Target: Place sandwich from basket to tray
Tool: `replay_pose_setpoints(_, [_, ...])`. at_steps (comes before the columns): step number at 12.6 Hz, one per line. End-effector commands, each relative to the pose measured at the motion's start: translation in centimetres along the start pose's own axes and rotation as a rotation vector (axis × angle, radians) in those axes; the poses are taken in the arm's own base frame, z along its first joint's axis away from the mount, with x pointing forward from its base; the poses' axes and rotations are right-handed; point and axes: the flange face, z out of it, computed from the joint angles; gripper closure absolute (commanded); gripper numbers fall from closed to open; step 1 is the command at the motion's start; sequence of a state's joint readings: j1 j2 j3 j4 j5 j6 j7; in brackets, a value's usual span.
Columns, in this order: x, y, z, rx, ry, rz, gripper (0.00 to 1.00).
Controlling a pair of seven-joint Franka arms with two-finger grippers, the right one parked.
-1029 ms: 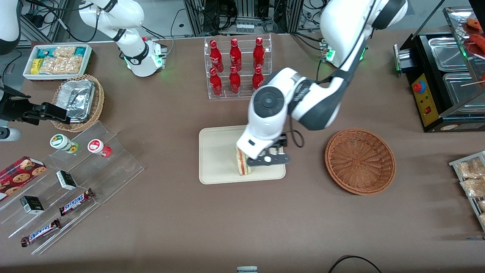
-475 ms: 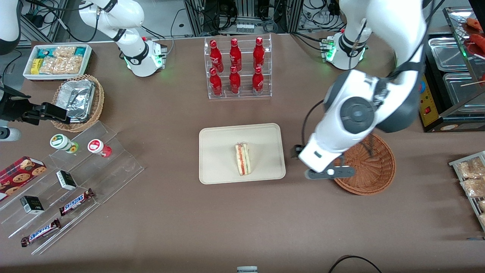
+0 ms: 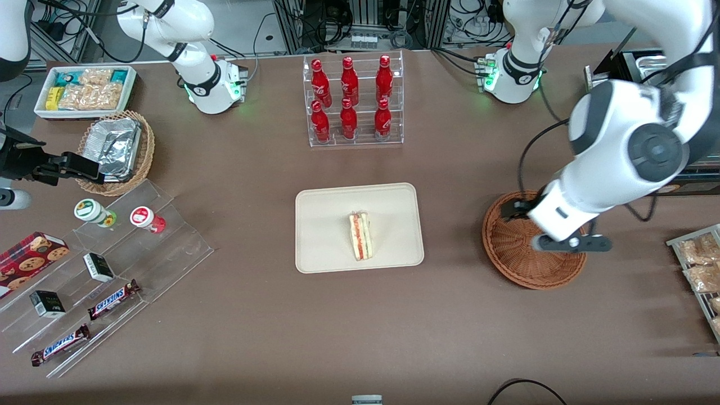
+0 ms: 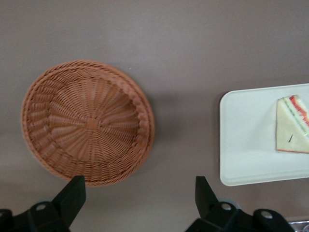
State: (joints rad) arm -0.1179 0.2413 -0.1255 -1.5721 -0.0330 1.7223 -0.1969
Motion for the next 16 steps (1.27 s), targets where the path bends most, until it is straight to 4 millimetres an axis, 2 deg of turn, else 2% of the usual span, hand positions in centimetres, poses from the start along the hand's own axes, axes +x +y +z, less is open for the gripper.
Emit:
replay_pose_setpoints(1, [-3.1,-1.9,-1.5,-0.007,-0.019,0.01,0.0])
replay_pose_setpoints(4, [-5.0,-3.5,-3.7,0.011,-0.039,0.001,0.0])
replay_pose_setpoints(6, [-5.8,-6.5,-4.2,0.01,-0.055,-0.002,0.0])
replay_pose_setpoints(8, [-6.6,-8.5,-5.2,0.016,-0.07,-0.004,0.0])
replay_pose_setpoints(11, [-8.2,-9.8,-7.5,0.015,-0.073,-0.027,0.0])
replay_pose_setpoints(16, [-9.1,-10.9,-8.9,0.016,-0.102,-0.044,0.0])
